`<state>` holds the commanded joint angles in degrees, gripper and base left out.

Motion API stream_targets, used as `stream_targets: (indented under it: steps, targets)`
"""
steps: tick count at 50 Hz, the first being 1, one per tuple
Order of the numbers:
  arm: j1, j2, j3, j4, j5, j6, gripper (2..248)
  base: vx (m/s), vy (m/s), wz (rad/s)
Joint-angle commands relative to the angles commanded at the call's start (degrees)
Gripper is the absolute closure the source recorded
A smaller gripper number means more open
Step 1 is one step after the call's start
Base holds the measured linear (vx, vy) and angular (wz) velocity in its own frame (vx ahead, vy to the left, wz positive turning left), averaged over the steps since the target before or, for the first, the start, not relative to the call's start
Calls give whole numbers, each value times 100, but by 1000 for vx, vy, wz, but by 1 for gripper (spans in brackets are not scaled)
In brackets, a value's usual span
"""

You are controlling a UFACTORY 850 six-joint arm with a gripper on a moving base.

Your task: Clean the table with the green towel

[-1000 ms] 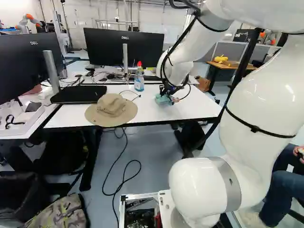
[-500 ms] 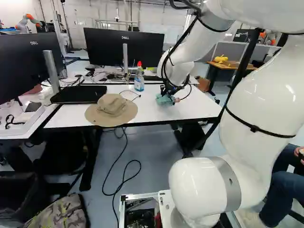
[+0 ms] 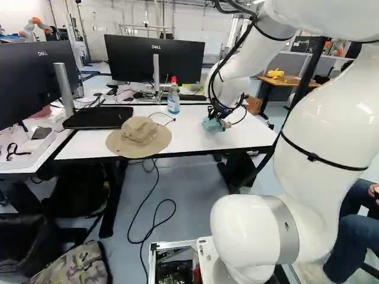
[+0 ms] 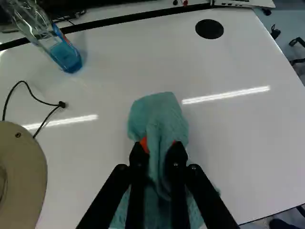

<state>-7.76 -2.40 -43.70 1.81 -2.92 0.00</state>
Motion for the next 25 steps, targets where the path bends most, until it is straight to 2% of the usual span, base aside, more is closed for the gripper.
stream_targets:
  steps: [25]
  targets:
    - [-500, -111, -116, 0, 17, 0, 196, 0, 0, 0]
